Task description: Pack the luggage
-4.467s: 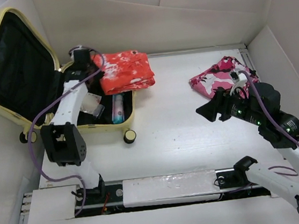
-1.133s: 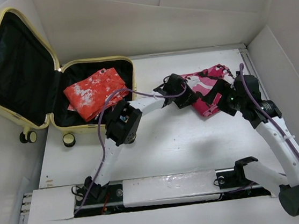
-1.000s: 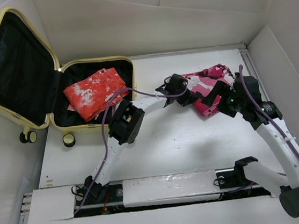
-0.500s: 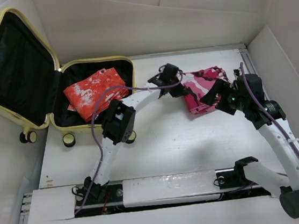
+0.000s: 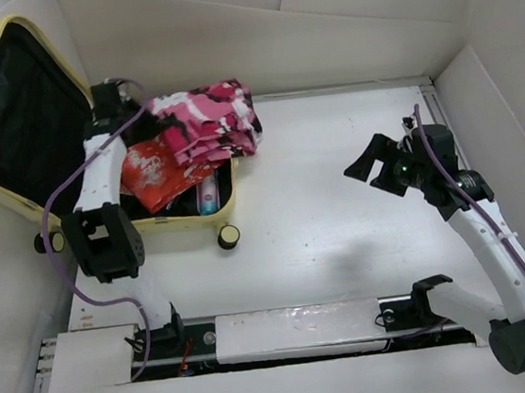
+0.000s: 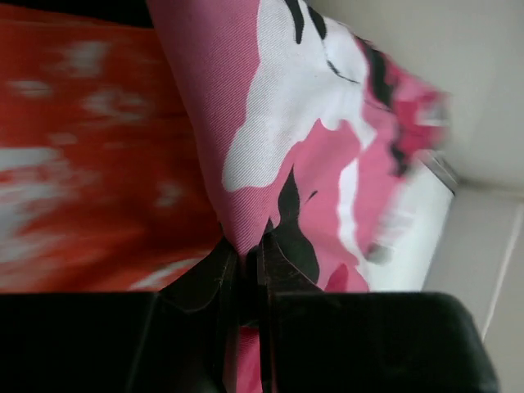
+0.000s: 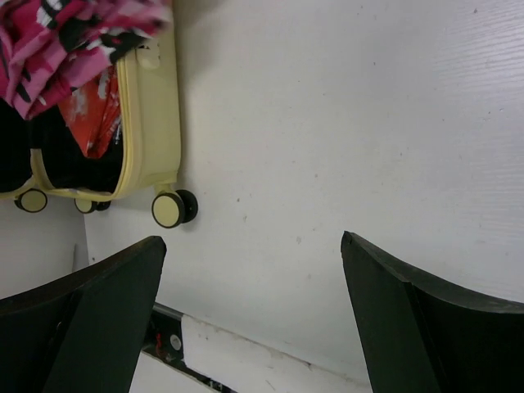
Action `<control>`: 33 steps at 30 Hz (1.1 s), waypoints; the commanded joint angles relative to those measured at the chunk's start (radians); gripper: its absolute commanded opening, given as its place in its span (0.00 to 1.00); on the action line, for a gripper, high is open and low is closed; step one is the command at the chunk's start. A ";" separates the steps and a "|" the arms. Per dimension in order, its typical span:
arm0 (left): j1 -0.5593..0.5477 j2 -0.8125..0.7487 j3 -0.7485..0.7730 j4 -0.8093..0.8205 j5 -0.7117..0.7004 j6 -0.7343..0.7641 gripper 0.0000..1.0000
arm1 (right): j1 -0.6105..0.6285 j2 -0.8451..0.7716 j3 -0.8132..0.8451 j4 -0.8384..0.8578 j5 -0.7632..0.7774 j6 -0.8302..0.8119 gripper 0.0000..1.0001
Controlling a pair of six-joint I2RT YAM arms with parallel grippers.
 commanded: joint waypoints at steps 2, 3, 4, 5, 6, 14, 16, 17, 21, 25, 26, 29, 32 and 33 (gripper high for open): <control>0.166 -0.109 -0.155 0.080 0.074 0.055 0.00 | 0.018 0.006 0.021 0.056 -0.022 -0.019 0.94; 0.185 -0.109 -0.166 0.091 0.074 0.067 0.00 | 0.018 0.006 0.021 0.056 -0.022 -0.019 0.94; 0.199 -0.109 -0.175 0.080 0.059 0.092 0.00 | 0.018 0.015 0.021 0.056 -0.022 -0.019 0.94; 0.208 -0.109 -0.175 0.069 0.047 0.105 0.00 | 0.018 0.015 0.030 0.056 -0.022 -0.019 0.94; 0.220 -0.109 -0.166 0.057 0.033 0.119 0.00 | 0.018 0.015 0.030 0.056 -0.022 -0.019 0.94; 0.230 -0.098 -0.115 -0.024 -0.221 0.155 0.00 | 0.027 0.024 0.030 0.047 -0.012 -0.029 0.94; 0.230 -0.098 -0.088 -0.079 -0.267 0.146 0.00 | 0.027 0.024 0.030 0.047 -0.021 -0.029 0.94; 0.230 -0.110 -0.088 -0.093 -0.295 0.127 0.00 | 0.027 0.024 0.030 0.047 -0.021 -0.038 0.94; 0.230 -0.158 -0.077 -0.133 -0.453 0.100 0.00 | 0.038 0.034 0.021 0.057 -0.042 -0.038 0.94; 0.230 -0.144 -0.068 -0.228 -0.453 0.090 0.34 | 0.056 0.046 0.021 0.070 -0.062 -0.038 0.94; 0.230 -0.144 -0.068 -0.247 -0.453 0.090 0.40 | 0.067 0.046 0.032 0.079 -0.074 -0.038 0.94; 0.230 -0.208 -0.110 -0.247 -0.432 0.090 0.56 | 0.107 0.086 0.052 0.103 -0.111 -0.038 0.93; 0.185 -0.328 -0.132 -0.282 -0.478 0.090 0.62 | 0.174 0.121 0.052 0.161 -0.136 -0.038 0.79; 0.156 -0.395 -0.132 -0.282 -0.478 0.090 0.59 | 0.197 0.132 0.061 0.180 -0.148 -0.029 0.72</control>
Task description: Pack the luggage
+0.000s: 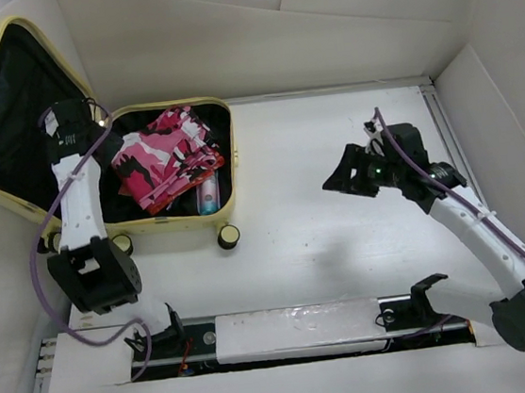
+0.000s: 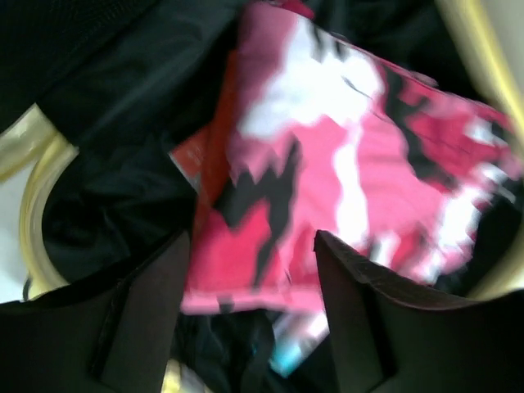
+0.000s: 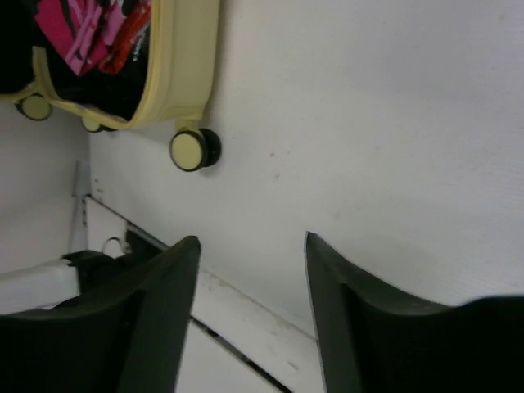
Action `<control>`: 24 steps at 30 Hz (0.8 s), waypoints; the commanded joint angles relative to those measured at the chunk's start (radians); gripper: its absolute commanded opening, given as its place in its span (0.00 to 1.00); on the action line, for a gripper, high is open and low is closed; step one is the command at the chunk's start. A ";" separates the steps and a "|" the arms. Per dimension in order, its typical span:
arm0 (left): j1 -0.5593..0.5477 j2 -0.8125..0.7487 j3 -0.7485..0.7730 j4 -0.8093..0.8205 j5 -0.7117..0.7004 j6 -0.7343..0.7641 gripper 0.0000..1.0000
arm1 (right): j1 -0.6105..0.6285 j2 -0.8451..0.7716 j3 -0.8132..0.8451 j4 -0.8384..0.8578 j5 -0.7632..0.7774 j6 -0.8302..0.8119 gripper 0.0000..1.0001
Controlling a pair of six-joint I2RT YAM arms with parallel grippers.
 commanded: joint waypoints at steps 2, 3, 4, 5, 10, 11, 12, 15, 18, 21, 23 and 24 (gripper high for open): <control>-0.082 -0.265 -0.011 -0.032 0.032 0.001 0.52 | 0.138 0.060 0.072 0.172 -0.074 0.008 0.45; -0.096 -0.306 -0.011 -0.018 0.063 0.001 0.52 | 0.170 0.078 0.083 0.197 -0.085 0.008 0.36; -0.110 -0.381 -0.011 -0.018 0.089 0.011 0.52 | 0.204 0.119 0.115 0.242 -0.096 0.008 0.23; -0.127 -0.408 0.003 -0.018 0.106 0.011 0.52 | 0.239 0.141 0.136 0.266 -0.096 0.008 0.16; -0.170 -0.529 0.066 -0.009 0.189 -0.027 0.52 | 0.460 0.287 0.336 0.428 -0.055 0.028 0.00; -0.170 -0.541 0.092 -0.009 0.189 -0.027 0.50 | 0.482 0.358 0.383 0.439 -0.055 0.028 0.00; -0.185 -0.542 0.125 -0.018 0.189 -0.027 0.50 | 0.500 0.397 0.434 0.439 -0.046 0.038 0.00; -0.222 -0.523 0.264 -0.090 0.039 -0.012 0.50 | 0.530 0.492 0.572 0.439 -0.079 0.070 0.00; -0.222 -0.523 0.261 -0.133 -0.173 0.011 0.50 | 0.539 0.487 0.586 0.397 -0.069 0.079 0.00; -0.213 -0.532 0.181 -0.193 -0.299 0.011 0.52 | 0.539 0.427 0.514 0.329 -0.030 0.058 0.00; -0.196 -0.557 0.076 -0.207 -0.375 -0.002 0.54 | 0.551 0.330 0.455 0.262 -0.007 0.038 0.00; -0.184 -0.571 0.033 -0.207 -0.385 -0.002 0.56 | 0.563 0.290 0.418 0.246 0.023 0.024 0.01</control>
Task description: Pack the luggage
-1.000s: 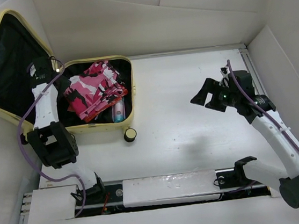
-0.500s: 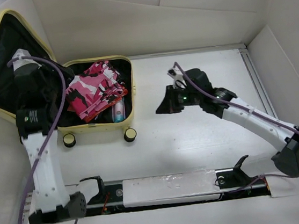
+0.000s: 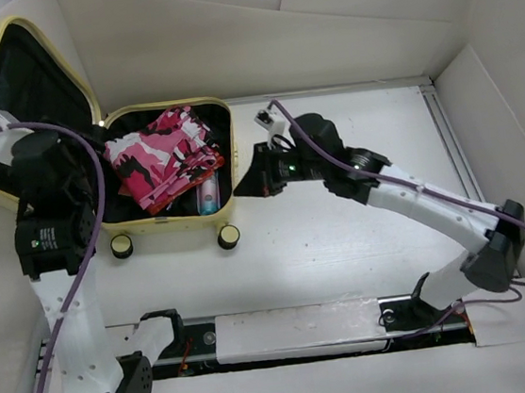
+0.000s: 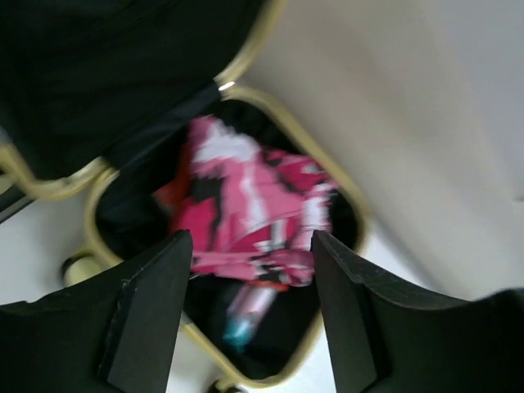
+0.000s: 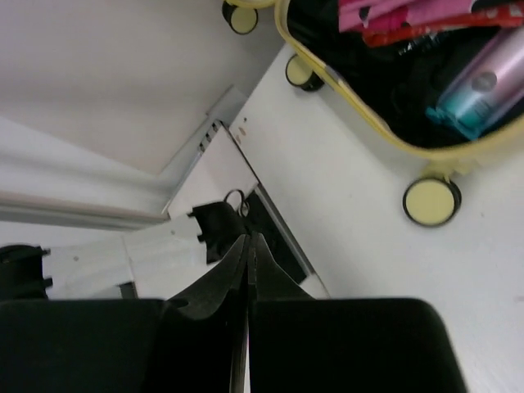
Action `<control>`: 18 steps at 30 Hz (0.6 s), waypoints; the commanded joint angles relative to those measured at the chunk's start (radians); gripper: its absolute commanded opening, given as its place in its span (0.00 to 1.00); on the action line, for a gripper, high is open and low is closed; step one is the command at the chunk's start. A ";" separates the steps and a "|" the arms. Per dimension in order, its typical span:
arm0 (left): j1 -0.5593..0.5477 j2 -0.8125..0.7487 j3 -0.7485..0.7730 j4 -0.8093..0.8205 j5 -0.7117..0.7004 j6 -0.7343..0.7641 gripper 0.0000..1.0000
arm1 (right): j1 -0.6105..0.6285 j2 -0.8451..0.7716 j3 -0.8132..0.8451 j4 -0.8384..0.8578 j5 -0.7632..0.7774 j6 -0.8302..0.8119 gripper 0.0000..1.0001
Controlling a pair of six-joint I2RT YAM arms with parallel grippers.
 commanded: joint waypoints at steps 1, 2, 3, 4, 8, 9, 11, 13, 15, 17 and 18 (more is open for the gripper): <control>0.023 -0.032 -0.140 -0.084 -0.172 -0.023 0.57 | 0.038 -0.210 -0.116 -0.092 0.062 -0.031 0.04; 0.023 -0.045 -0.183 -0.084 -0.172 -0.037 0.57 | 0.039 -0.252 -0.152 -0.109 0.071 -0.031 0.06; 0.023 -0.056 -0.256 -0.101 -0.172 -0.062 0.59 | 0.049 -0.293 -0.184 -0.126 0.071 -0.040 0.09; 0.023 -0.070 -0.279 -0.125 -0.172 -0.092 0.59 | 0.049 -0.333 -0.244 -0.143 0.086 -0.040 0.13; 0.023 -0.099 -0.315 -0.237 -0.216 -0.197 0.61 | 0.049 -0.563 -0.356 -0.267 0.131 -0.086 0.47; 0.023 -0.099 -0.297 -0.269 -0.235 -0.217 0.62 | 0.049 -0.600 -0.384 -0.276 0.140 -0.095 0.51; 0.023 -0.112 -0.223 -0.332 -0.271 -0.234 0.65 | 0.049 -0.663 -0.456 -0.289 0.154 -0.105 0.56; 0.023 -0.112 -0.212 -0.332 -0.319 -0.203 0.66 | 0.049 -0.720 -0.479 -0.303 0.126 -0.105 0.59; 0.023 -0.112 -0.244 -0.332 -0.319 -0.194 0.67 | 0.049 -0.769 -0.508 -0.303 0.071 -0.105 0.63; 0.023 -0.092 -0.322 -0.332 -0.304 -0.234 0.69 | 0.049 -0.798 -0.519 -0.290 0.071 -0.105 0.63; 0.023 -0.052 -0.338 -0.332 -0.304 -0.249 0.69 | 0.049 -0.807 -0.519 -0.290 0.080 -0.115 0.64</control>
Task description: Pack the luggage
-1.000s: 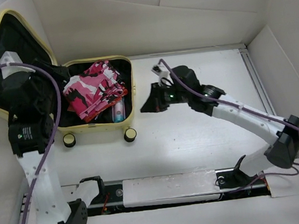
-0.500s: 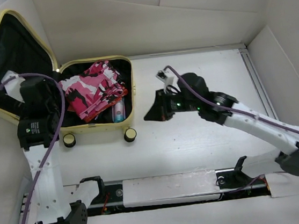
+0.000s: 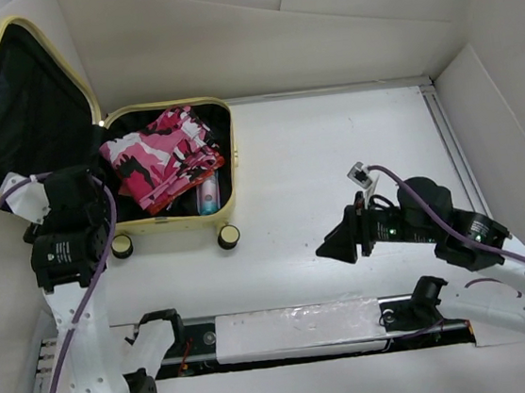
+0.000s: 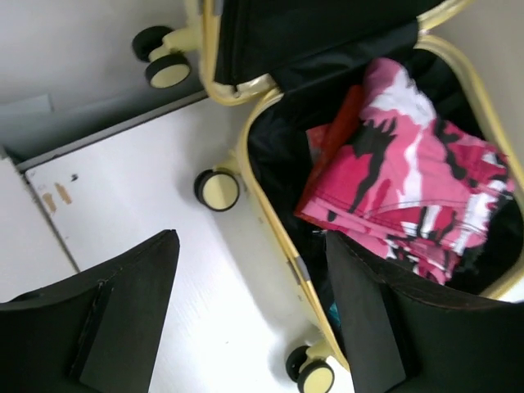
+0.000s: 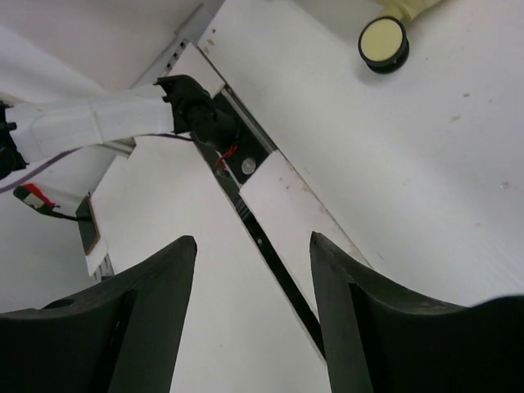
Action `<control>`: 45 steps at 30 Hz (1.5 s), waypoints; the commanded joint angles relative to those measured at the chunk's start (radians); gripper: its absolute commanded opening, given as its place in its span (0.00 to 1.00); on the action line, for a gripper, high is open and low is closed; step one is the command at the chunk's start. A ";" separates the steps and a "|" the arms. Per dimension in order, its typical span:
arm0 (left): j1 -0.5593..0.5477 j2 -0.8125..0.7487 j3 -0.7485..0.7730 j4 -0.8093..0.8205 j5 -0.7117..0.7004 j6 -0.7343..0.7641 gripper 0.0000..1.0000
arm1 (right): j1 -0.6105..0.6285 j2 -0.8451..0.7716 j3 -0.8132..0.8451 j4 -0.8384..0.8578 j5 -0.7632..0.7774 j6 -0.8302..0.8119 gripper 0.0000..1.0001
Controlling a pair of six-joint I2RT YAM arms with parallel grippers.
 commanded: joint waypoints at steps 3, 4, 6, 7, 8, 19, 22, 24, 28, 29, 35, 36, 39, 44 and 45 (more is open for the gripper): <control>0.100 0.084 0.010 -0.043 0.026 -0.069 0.64 | 0.004 -0.034 0.038 -0.046 -0.001 -0.082 0.64; 0.190 0.063 0.029 -0.043 0.009 -0.025 0.66 | 0.004 -0.034 0.038 -0.062 -0.001 -0.095 0.64; 0.204 0.076 0.136 -0.043 -0.103 0.100 0.66 | 0.004 -0.043 0.038 -0.073 0.010 -0.108 0.65; 0.204 0.087 0.153 -0.043 -0.123 0.129 0.66 | 0.004 -0.043 0.038 -0.073 0.010 -0.119 0.65; 0.204 0.072 0.153 -0.043 -0.150 0.129 0.68 | 0.004 -0.043 0.038 -0.073 0.010 -0.119 0.65; 0.396 0.375 0.331 -0.043 -0.052 0.118 0.64 | 0.004 -0.043 0.038 -0.072 -0.019 -0.214 0.68; 0.477 0.432 0.391 -0.043 0.013 0.118 0.63 | 0.004 -0.033 0.038 -0.072 -0.042 -0.224 0.68; 0.478 0.463 0.476 -0.043 0.014 0.118 0.61 | 0.004 -0.023 0.038 -0.072 -0.065 -0.224 0.68; 0.445 0.533 0.567 -0.043 -0.010 0.143 0.61 | 0.016 0.006 0.058 -0.072 -0.065 -0.234 0.68; 0.445 0.543 0.567 -0.043 -0.010 0.143 0.61 | 0.016 0.021 0.058 -0.072 -0.065 -0.234 0.68; 0.428 0.587 0.602 -0.043 -0.035 0.143 0.59 | 0.025 0.052 0.058 -0.061 -0.056 -0.243 0.68; 0.428 0.587 0.602 -0.043 -0.036 0.143 0.56 | 0.025 0.052 0.067 -0.061 -0.056 -0.243 0.68; 0.439 0.577 0.589 -0.043 -0.060 0.121 0.50 | 0.025 0.061 0.067 -0.061 -0.044 -0.243 0.68; 0.462 0.603 0.593 -0.043 -0.060 0.121 0.50 | 0.025 0.070 0.067 -0.061 -0.033 -0.243 0.68; 0.462 0.612 0.604 -0.043 -0.060 0.121 0.52 | 0.025 0.070 0.067 -0.061 -0.023 -0.243 0.68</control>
